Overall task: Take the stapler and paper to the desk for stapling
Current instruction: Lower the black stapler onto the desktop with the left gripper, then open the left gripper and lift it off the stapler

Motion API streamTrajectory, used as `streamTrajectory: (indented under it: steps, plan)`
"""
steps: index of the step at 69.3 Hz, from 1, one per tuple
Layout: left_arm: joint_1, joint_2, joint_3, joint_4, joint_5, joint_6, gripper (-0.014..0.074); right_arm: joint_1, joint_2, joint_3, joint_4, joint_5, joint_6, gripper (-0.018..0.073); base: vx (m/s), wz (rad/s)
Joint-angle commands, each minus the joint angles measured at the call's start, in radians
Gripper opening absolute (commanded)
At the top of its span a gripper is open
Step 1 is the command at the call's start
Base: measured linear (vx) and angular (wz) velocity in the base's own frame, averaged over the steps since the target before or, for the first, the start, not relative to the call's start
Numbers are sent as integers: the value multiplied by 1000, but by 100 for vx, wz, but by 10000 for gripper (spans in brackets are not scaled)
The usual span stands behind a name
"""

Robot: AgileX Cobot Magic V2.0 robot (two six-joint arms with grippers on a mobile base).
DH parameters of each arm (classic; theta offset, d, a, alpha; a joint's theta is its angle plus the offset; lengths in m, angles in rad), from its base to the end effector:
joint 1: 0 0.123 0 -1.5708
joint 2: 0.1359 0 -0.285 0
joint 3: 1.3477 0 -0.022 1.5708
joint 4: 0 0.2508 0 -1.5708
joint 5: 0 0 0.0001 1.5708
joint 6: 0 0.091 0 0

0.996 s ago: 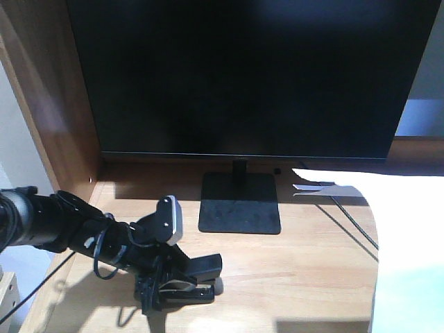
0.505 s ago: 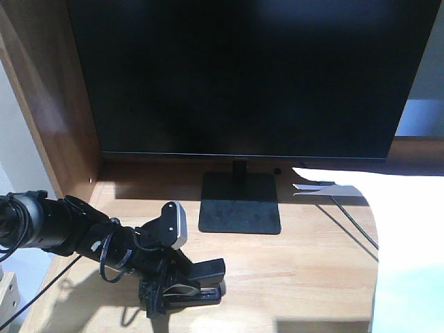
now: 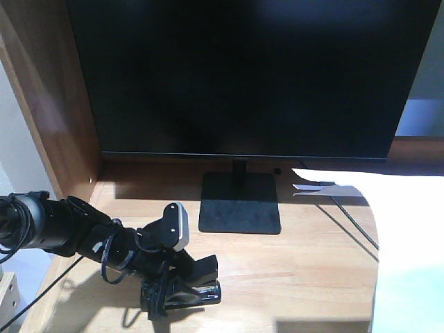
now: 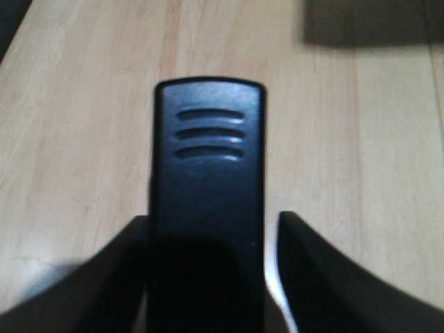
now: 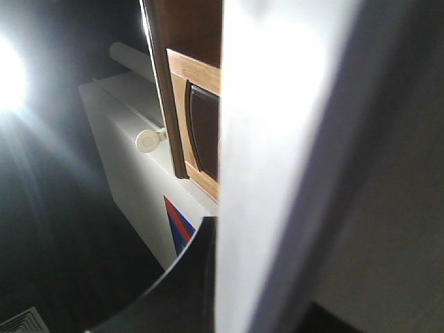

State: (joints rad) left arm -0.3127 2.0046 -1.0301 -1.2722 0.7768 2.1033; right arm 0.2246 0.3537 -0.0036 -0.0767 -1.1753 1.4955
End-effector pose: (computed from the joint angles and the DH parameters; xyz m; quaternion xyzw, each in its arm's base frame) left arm 0.3195 -0.1675 0.1203 0.5942 0.6990 -0.2770 0.2858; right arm 0.0493 0.0179 0.2848 0.1610 0.2827 0.7150 0.6188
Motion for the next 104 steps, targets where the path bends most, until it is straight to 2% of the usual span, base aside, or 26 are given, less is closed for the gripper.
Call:
streamTrajectory:
  steps: [1,11,26,31,38,49,69,78,104]
  plan:
    - [-6,-51,-20,-48,45,-4,574,-5,7,-26,-5,-118,-13,-2,0,0]
    - [2,-73,-20,-48,55,-4,654,-5,7,-26,-5,-118,-13,-2,0,0]
    - [25,-134,-20,-47,63,-6,608,-5,7,-26,-5,-118,-13,-2,0,0]
    - [35,-162,-20,-47,65,-30,563,-5,7,-26,-5,-118,-13,-2,0,0]
    - [47,-212,-20,-47,63,-107,484,-5,7,-26,-5,-118,-13,-2,0,0]
    - [62,-273,-20,-47,64,-164,351,-5,7,-26,-5,-118,-13,-2,0,0]
    - [61,-310,-20,-47,95,-170,83,-5,7,-26,-5,-118,-13,-2,0,0]
    - [61,-310,-20,-47,98,-170,-10,-5,7,-26,-5,-118,-13,-2,0,0]
    - [35,-267,-20,-78,85,-159,-8,-5,7,-26,-5,-118,-13,-2,0,0]
